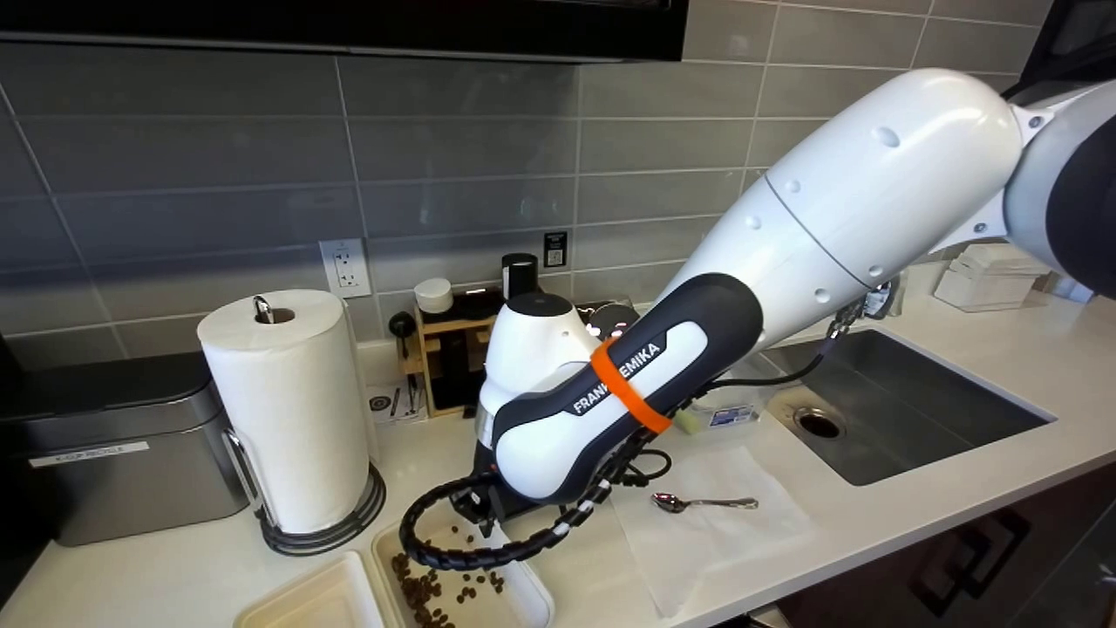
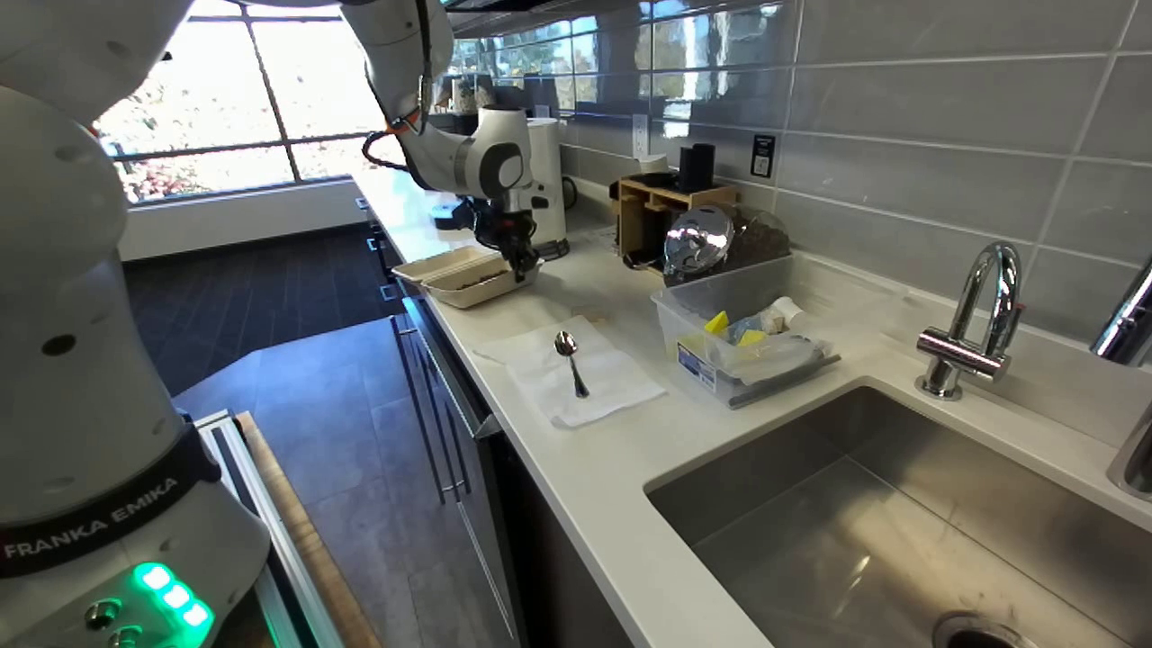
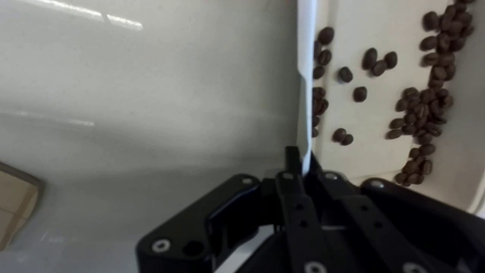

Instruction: Move the container to the right

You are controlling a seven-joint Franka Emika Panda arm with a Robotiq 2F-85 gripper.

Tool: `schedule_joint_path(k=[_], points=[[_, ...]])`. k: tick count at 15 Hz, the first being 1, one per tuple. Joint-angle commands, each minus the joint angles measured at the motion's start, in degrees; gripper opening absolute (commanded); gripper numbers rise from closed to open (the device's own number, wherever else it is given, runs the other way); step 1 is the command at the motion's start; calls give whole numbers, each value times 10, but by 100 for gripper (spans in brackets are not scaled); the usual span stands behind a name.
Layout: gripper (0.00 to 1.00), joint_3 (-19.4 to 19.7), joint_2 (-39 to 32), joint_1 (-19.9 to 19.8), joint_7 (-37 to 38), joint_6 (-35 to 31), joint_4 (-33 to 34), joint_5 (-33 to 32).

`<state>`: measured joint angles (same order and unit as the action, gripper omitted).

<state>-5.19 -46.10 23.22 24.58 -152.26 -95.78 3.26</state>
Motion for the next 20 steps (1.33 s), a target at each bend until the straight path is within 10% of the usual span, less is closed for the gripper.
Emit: schedule_joint_path(k=[1,20], points=[[1,5,-1,-3,12,5,8,18],[1,67,74,-85,36,-1,-107,38]])
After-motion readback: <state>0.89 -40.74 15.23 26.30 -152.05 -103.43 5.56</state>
